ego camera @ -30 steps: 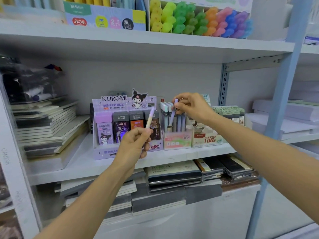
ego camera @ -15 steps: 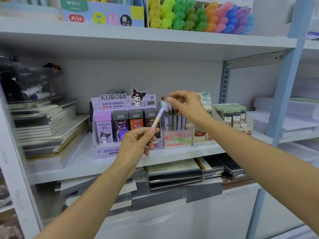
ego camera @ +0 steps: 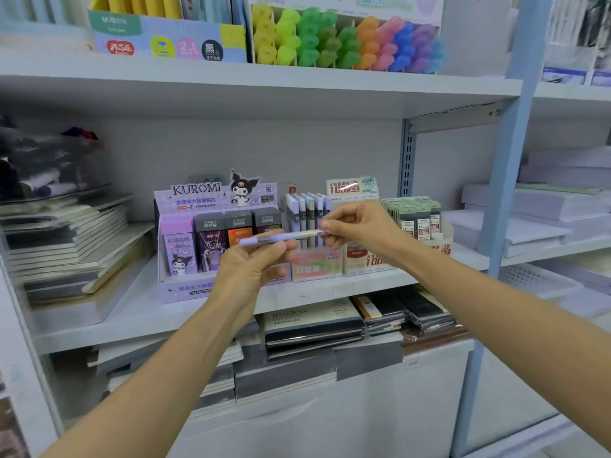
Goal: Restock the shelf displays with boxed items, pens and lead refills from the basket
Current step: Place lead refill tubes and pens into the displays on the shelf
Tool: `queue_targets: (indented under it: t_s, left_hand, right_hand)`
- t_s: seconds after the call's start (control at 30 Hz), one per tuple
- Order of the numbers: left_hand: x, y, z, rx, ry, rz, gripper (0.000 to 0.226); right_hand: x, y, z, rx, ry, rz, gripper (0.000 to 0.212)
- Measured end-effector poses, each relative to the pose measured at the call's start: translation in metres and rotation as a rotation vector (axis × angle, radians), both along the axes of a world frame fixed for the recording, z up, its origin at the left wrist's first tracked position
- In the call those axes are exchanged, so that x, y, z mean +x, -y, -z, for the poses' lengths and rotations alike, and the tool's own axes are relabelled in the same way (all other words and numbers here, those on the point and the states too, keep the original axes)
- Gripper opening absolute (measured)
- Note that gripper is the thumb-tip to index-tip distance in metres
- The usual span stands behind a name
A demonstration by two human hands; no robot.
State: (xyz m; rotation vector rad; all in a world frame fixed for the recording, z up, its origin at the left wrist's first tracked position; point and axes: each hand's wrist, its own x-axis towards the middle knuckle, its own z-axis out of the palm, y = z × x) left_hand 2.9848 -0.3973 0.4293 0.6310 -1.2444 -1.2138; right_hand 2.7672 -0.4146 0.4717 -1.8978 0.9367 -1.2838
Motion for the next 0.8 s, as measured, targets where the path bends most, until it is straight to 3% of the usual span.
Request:
queue_targets:
  t_s: [0.2, 0.3, 0.47, 0.8]
  left_hand:
    - [-0.009, -0.003, -0.002, -0.068, 0.030, -0.096, 0.018]
    - [-0.012, -0.007, -0.003, -0.117, 0.090, -0.140, 0.019]
    - [-0.019, -0.009, -0.003, -0.198, 0.237, -0.205, 0.014]
    - [-0.024, -0.003, 0.001, -0.316, 0.392, -0.327, 0.025]
  right_hand:
    - [-0.007, -0.009, 0.010, 0.189, -0.130, -0.198, 0.012]
    - [-0.003, -0.010, 0.008, 0.090, -0.224, -0.171, 0.020]
    - [0.013, -0.010, -0.010, -0.055, -0.027, -0.027, 0.025]
    - [0.028, -0.007, -0.019, 0.009, -0.058, -0.143, 0.016]
